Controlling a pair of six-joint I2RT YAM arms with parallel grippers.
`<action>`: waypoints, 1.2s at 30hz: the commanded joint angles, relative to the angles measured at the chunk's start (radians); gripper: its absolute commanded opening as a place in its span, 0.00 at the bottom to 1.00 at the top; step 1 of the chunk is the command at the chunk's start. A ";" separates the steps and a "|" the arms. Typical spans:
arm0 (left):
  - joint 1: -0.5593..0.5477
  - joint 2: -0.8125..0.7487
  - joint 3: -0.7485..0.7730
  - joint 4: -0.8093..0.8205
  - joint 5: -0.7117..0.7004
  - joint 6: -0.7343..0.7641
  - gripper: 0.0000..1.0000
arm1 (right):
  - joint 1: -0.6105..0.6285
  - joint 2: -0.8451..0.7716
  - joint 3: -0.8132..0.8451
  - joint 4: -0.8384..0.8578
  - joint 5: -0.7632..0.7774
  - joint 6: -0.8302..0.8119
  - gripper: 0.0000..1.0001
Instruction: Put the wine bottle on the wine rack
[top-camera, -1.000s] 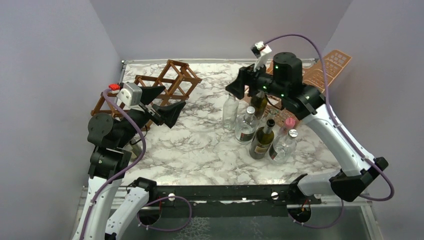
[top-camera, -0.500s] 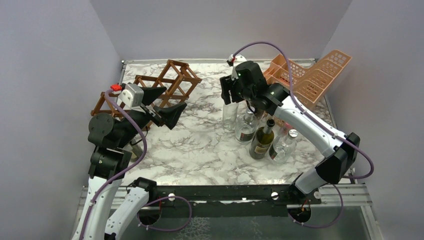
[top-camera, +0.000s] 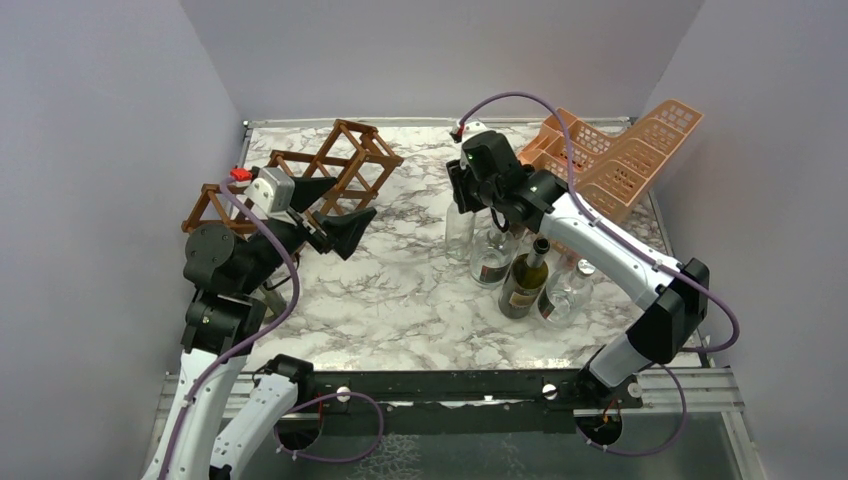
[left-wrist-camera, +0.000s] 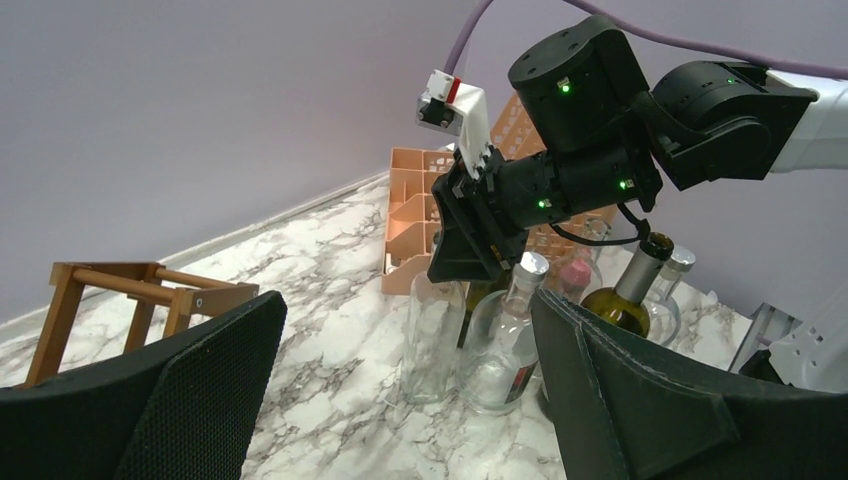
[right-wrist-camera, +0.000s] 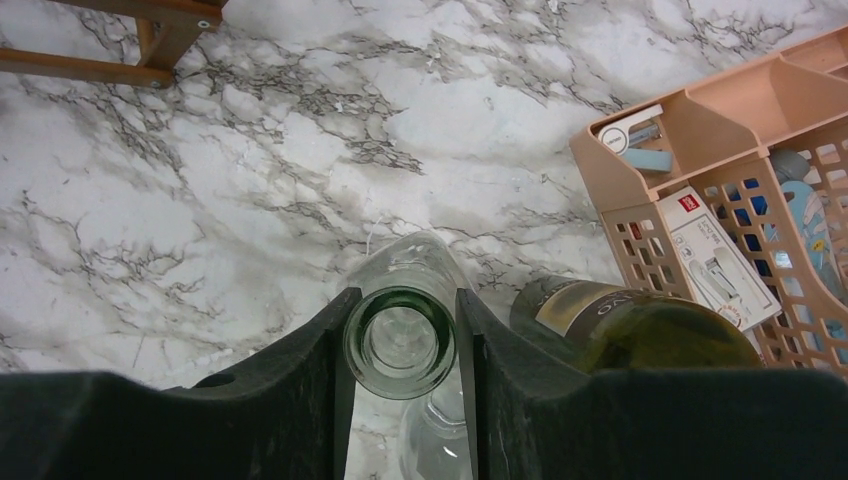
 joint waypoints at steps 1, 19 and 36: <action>-0.006 0.017 -0.011 0.032 0.033 -0.024 0.99 | 0.007 0.008 -0.025 0.059 0.014 -0.035 0.41; -0.021 0.179 -0.031 0.051 0.155 -0.117 0.99 | 0.020 -0.056 -0.113 0.193 -0.071 -0.146 0.17; -0.334 0.302 -0.292 0.217 -0.254 -0.149 0.99 | 0.023 -0.217 -0.182 0.251 -0.378 -0.043 0.06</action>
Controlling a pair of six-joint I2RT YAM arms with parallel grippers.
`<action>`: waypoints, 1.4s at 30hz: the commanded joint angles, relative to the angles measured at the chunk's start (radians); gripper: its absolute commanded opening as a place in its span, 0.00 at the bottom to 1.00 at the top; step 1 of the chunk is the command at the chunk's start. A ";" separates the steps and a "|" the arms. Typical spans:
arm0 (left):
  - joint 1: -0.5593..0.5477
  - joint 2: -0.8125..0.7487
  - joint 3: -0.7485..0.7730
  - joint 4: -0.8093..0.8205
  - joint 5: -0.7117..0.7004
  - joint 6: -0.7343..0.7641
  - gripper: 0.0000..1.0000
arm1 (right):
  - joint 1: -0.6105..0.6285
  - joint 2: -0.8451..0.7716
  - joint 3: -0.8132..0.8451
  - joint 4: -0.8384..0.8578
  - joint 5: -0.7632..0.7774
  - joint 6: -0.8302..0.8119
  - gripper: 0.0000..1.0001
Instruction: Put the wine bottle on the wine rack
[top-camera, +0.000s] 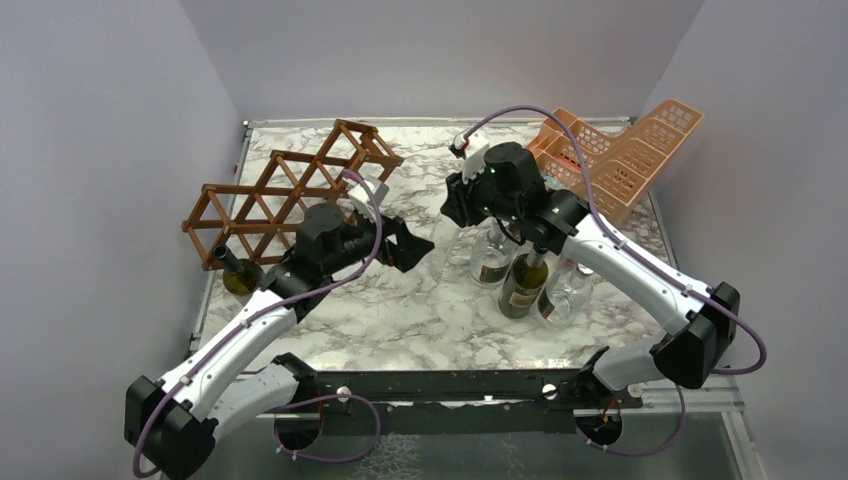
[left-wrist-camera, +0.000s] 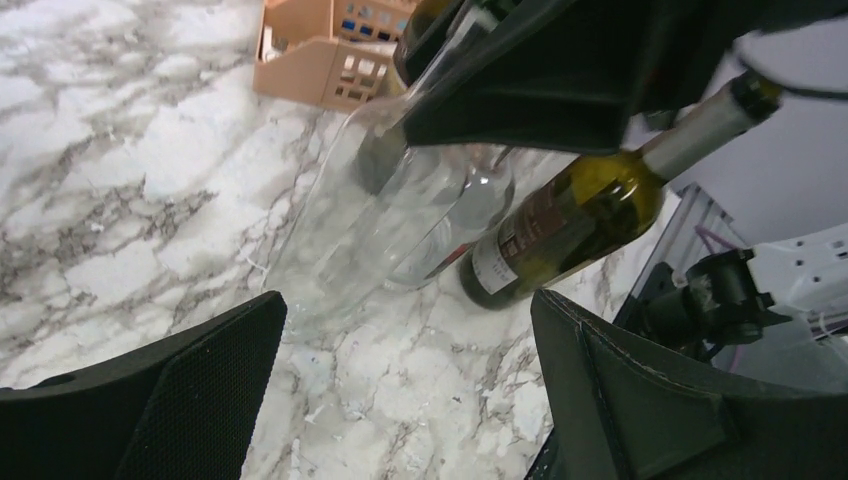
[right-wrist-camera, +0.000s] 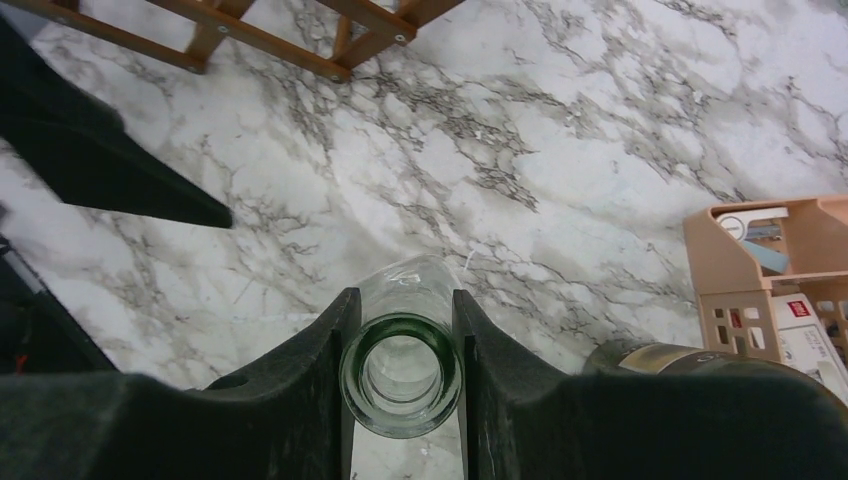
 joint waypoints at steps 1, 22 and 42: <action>-0.089 0.041 -0.081 0.119 -0.185 0.014 0.99 | 0.008 -0.086 -0.032 0.084 -0.113 0.073 0.06; -0.126 0.024 -0.246 0.360 0.105 0.206 0.99 | 0.008 -0.277 -0.076 0.016 -0.502 -0.034 0.01; -0.132 -0.038 -0.155 0.128 0.330 0.360 0.82 | 0.008 -0.262 0.081 -0.012 -0.699 -0.104 0.01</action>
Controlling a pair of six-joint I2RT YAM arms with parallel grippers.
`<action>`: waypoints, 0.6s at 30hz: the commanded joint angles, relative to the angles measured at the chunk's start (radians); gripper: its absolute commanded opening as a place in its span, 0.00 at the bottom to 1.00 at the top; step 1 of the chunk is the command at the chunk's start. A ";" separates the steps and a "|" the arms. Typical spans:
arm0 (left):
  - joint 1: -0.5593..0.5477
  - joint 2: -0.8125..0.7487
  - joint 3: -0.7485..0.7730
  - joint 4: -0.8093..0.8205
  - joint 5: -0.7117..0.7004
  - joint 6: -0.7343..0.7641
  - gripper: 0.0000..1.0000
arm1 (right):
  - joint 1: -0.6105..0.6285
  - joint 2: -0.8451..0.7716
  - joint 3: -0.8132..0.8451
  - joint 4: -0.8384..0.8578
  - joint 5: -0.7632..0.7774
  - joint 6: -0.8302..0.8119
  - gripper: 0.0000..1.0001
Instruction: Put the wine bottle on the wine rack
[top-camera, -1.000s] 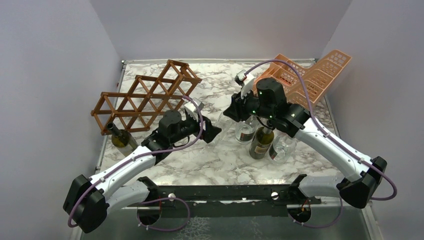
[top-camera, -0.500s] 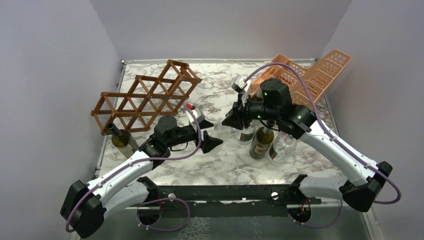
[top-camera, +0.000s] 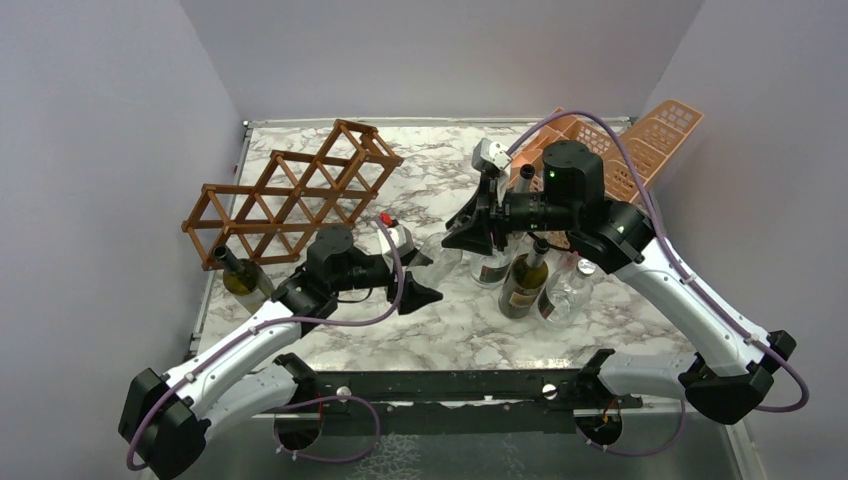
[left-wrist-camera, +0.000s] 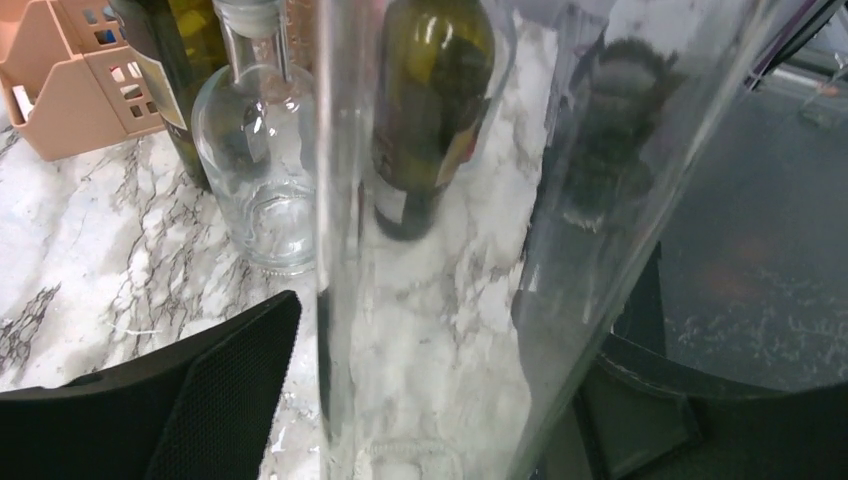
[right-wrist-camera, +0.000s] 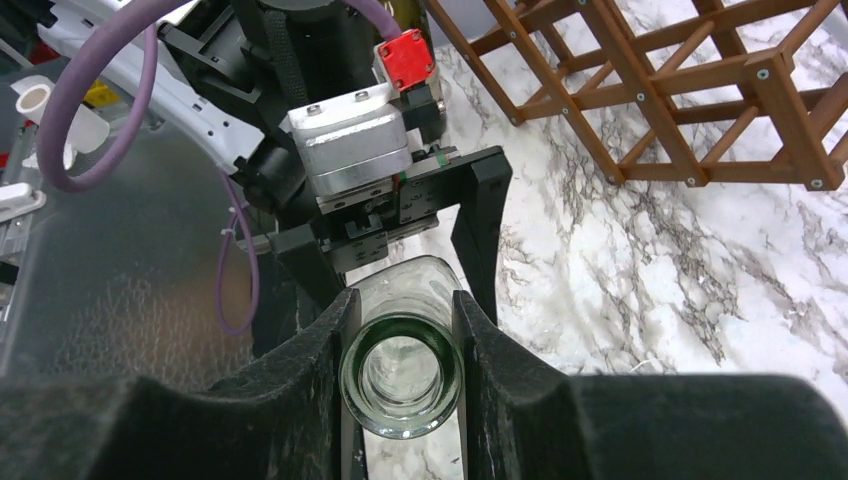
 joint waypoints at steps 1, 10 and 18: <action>0.000 -0.051 0.024 -0.048 0.024 0.070 0.77 | 0.007 -0.029 0.049 0.053 -0.069 -0.006 0.01; 0.000 -0.078 0.086 -0.087 -0.055 0.223 0.00 | 0.008 -0.037 0.043 0.001 -0.072 -0.001 0.05; -0.001 -0.086 0.152 -0.172 -0.232 0.586 0.00 | 0.008 -0.093 -0.013 -0.068 -0.040 0.005 0.69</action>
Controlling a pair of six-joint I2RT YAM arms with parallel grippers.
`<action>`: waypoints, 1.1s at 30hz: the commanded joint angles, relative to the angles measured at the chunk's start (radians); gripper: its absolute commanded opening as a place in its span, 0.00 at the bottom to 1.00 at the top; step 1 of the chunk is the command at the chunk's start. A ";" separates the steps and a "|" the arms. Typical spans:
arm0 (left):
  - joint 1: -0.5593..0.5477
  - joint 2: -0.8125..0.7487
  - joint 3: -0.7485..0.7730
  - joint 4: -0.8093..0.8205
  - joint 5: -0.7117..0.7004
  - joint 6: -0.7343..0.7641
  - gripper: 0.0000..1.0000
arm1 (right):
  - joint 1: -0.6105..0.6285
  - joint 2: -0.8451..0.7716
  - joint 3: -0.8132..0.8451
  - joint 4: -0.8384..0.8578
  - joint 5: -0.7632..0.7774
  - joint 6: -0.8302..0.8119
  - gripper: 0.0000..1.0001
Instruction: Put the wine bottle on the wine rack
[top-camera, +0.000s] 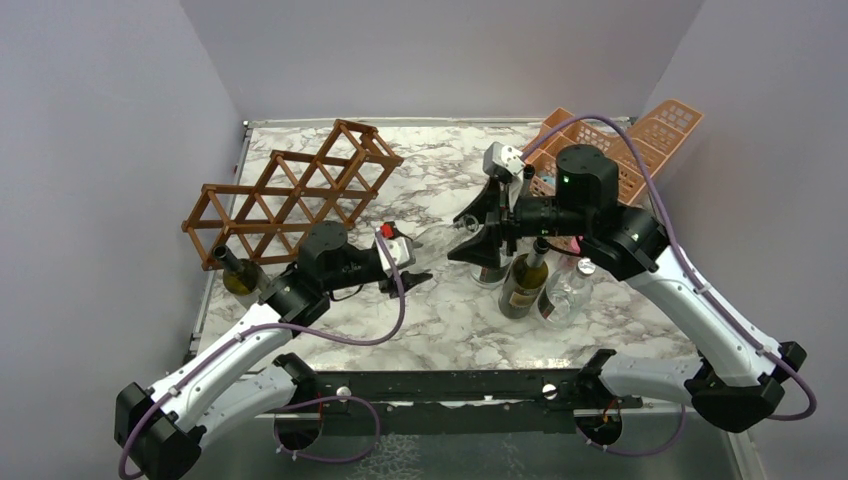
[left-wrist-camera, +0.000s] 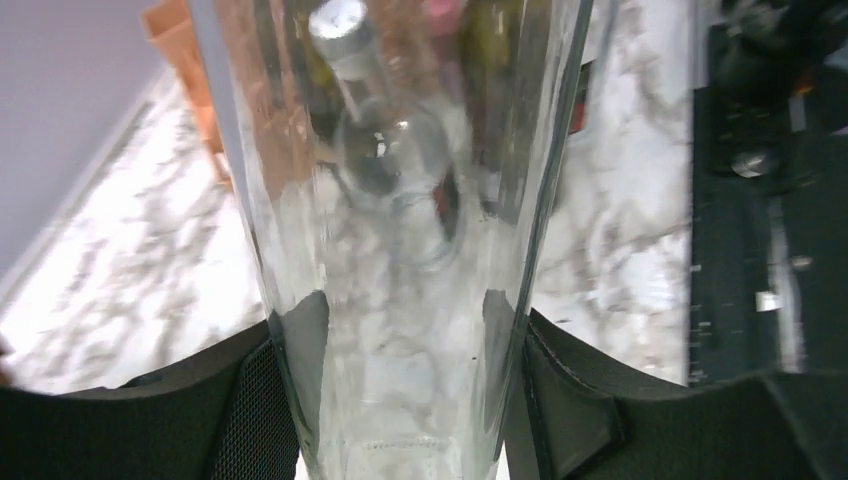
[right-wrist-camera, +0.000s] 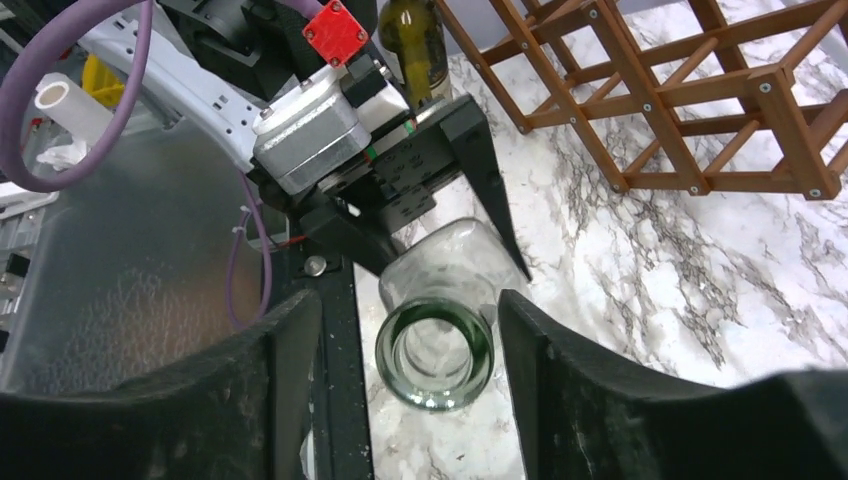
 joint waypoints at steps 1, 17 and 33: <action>0.005 -0.020 0.084 -0.019 -0.147 0.329 0.00 | 0.008 -0.071 -0.028 -0.064 0.014 0.027 0.72; 0.003 0.004 0.117 -0.035 -0.296 1.128 0.00 | 0.008 0.067 0.138 -0.220 0.356 0.174 0.80; -0.001 -0.003 0.043 0.026 -0.311 1.248 0.00 | 0.011 0.153 -0.051 -0.032 0.157 0.288 0.82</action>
